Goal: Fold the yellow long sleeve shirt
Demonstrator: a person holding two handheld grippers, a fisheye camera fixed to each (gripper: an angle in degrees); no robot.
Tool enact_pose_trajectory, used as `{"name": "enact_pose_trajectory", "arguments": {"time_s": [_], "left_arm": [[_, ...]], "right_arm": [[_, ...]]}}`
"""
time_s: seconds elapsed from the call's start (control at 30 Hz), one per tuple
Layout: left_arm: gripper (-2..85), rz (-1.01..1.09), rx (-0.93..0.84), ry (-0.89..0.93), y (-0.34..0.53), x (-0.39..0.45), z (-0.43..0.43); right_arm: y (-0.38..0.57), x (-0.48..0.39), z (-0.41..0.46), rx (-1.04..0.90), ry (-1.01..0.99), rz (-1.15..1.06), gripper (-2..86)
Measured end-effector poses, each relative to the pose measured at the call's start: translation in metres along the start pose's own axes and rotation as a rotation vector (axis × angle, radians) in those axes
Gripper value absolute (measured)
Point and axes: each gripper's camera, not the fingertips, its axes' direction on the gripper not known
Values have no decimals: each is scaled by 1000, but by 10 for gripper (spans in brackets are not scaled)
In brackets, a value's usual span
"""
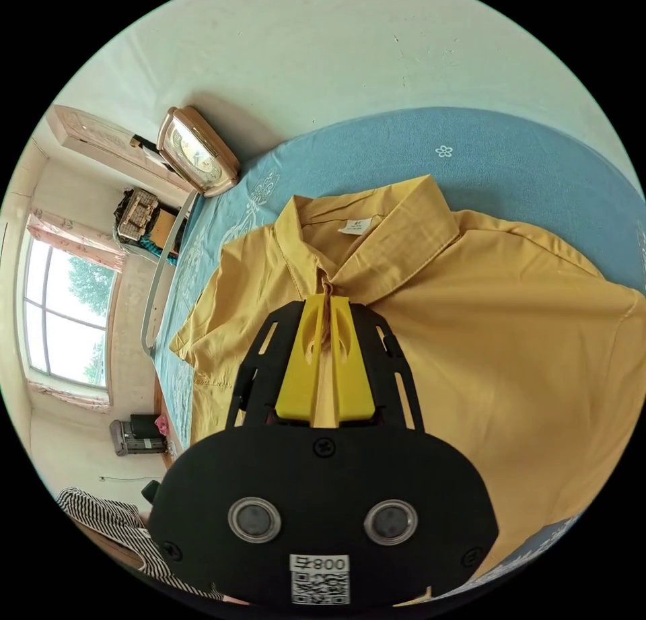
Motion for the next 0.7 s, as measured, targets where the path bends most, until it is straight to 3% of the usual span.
{"name": "enact_pose_trajectory", "arguments": {"time_s": [0.43, 0.7], "left_arm": [[8, -68, -4, -67, 15, -7, 7], [6, -103, -27, -101, 22, -8, 16]], "right_arm": [[4, 12, 6, 33, 47, 27, 39], [46, 8, -48, 49, 136, -27, 99]]}}
